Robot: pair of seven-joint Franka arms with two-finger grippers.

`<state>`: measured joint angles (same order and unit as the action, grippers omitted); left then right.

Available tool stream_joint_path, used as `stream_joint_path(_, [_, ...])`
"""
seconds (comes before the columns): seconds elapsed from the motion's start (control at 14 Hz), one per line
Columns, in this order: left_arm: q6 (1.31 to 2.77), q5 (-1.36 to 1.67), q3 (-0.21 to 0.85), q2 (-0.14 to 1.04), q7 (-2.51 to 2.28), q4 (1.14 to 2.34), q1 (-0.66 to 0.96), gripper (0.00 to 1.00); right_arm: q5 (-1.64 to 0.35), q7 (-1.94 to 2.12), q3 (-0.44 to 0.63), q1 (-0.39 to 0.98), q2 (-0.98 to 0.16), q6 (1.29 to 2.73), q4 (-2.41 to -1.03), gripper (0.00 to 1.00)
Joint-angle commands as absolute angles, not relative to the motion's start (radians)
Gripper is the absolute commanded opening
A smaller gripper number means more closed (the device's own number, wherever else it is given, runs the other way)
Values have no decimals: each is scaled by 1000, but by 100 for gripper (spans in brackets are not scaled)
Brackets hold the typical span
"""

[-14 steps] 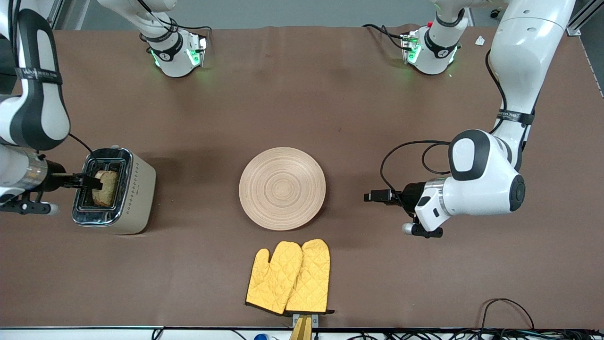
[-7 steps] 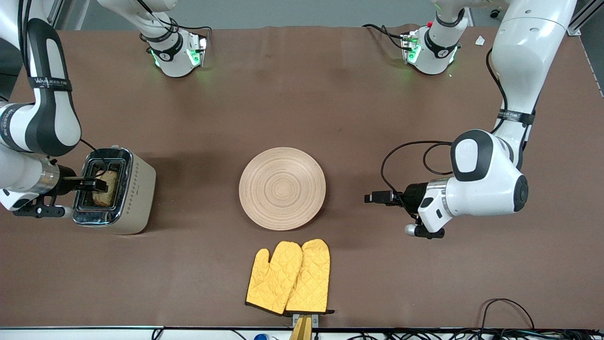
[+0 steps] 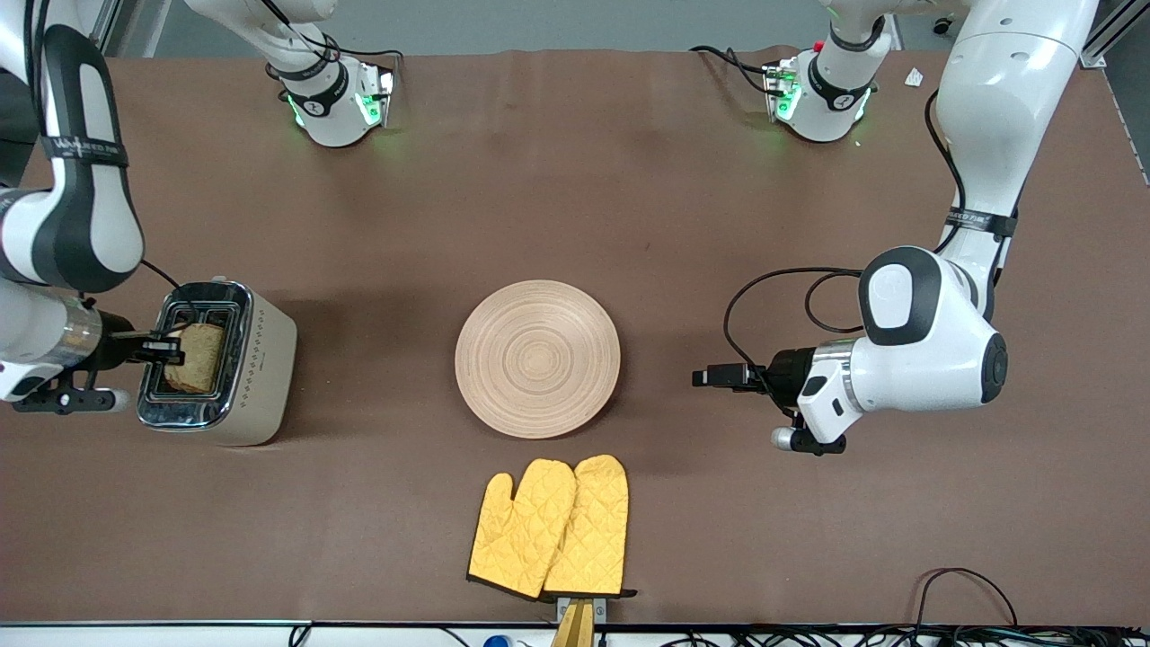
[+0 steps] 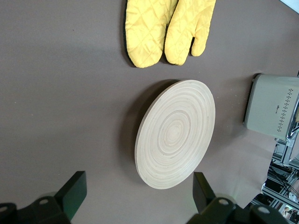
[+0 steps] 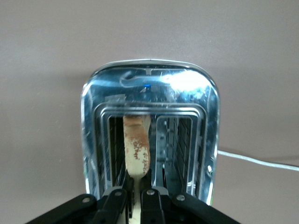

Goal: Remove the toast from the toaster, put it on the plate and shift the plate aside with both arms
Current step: 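Lift the bread slice up out of the toaster with the right gripper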

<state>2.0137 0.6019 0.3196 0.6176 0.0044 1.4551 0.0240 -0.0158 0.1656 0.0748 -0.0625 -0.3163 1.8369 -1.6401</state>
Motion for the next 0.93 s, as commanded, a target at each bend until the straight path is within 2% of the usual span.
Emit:
stream_joint_path(0.0, [2013,620,322,623,12,1442,23,100,-18,196,68,-54,-213,1726,-1586,3])
stream_joint_path(0.21, [2013,620,322,626,12,1442,25,100,-14,184,71,35,-175,1661,-1552,4])
stream_joint_path(0.5, [2013,618,322,624,12,1442,23,100,-12,-22,69,219,-186,1657,-1546,4])
stream_joint_path(0.71, [2010,620,322,620,14,1442,23,100,-12,-165,69,366,-271,1687,-1542,4])
stream_joint_path(0.86, [2010,620,322,620,12,1442,23,100,-28,-298,68,444,-336,1768,-1534,4])
